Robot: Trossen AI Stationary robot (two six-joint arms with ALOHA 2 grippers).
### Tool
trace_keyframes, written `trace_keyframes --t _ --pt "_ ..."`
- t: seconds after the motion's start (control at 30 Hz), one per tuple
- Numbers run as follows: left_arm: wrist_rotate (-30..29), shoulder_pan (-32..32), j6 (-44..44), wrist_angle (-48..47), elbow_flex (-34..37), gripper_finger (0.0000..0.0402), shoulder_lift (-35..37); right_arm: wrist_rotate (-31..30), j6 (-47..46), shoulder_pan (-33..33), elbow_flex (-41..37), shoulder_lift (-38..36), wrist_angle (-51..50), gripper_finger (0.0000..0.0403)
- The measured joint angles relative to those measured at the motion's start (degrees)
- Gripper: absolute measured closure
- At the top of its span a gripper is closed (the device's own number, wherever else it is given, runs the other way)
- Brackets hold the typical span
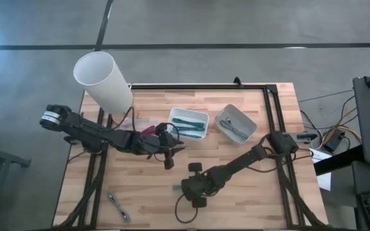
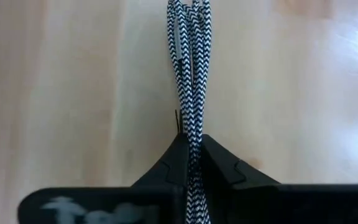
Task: Pick & Place USB Port
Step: Put the right black patterned charger cable into the gray bin
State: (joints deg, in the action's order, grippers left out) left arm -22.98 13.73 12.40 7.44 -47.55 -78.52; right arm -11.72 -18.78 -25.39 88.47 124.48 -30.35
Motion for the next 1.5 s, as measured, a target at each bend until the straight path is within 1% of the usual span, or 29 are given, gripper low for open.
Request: trace_keyframes --t 0.13,0.2,0.3,0.37,0.43,0.53,0.63,0.7,0.8,0.87,1.0,1.1,1.27,1.43,1.5 --pt "0.02 0.47 0.1 -0.63 0.0 0.0282 0.0 -1.15 0.19 1.04 0.0 -1.83 -6.1 0.0385" --pt "0.02 0.66 0.09 -0.89 0.0 0.0282 0.0 -4.16 0.19 1.52 0.0 -3.3 -10.27 0.0386" --pt "0.02 0.72 0.09 -0.82 0.0 0.0282 0.0 -8.7 -0.46 2.55 -0.21 -6.75 -17.6 0.0387" --pt "0.02 0.75 0.09 -0.9 0.0 0.0282 0.0 -9.51 -0.48 3.25 -0.95 -9.77 -20.68 0.0387" --pt "0.02 0.75 0.09 -0.97 0.0 0.0282 0.0 -9.55 -0.45 3.92 -2.76 -13.38 -21.7 0.0387" --pt "0.02 0.79 0.07 -1.19 0.0 0.0282 0.0 -9.47 -0.71 5.1 -7.5 -20.25 -21.29 0.0383" --pt "0.02 0.99 0.07 -1.35 0.0 0.0282 0.0 -9.66 -3.29 6.76 -14.14 -28.02 -20.95 0.0381" --pt "0.02 1.1 0.04 -1.56 0.0 0.0282 0.0 -11.64 -4.12 7.76 -19.17 -33.54 -19.94 0.0381" --pt "0.0 1.12 0.03 -1.48 0.0 0.0282 0.0 -16.66 -3.94 9.85 -26.06 -41.34 -17.03 0.0381" --pt "0.0 1.12 0.04 -1.48 0.0 0.0282 0.0 -18.1 -4.75 12.51 -30.3 -45.82 -14.9 0.0381" --pt "-0.5 1.1 0.63 -1.44 0.0 0.0282 0.0 -18.58 -6.78 19.05 -37.51 -52.28 -12.44 0.0381" --pt "-0.56 1.1 0.7 -1.4 0.0 0.0282 0.0 -18.43 -7.04 24.22 -41.65 -54.92 -12.08 0.0381" --pt "-0.66 1.1 0.7 -1.33 0.0 0.0282 0.0 -18.37 -6.63 31.51 -46.61 -55.41 -9.5 0.0381" --pt "-0.67 1.1 0.7 -1.32 0.0 0.0282 0.0 -17.94 -4.81 35.42 -49.28 -54.09 -4.98 0.038" --pt "-0.68 1.1 0.7 -1.41 0.0 0.0282 0.0 -15.98 -4.77 36.04 -49.82 -53.49 -2.45 0.038"
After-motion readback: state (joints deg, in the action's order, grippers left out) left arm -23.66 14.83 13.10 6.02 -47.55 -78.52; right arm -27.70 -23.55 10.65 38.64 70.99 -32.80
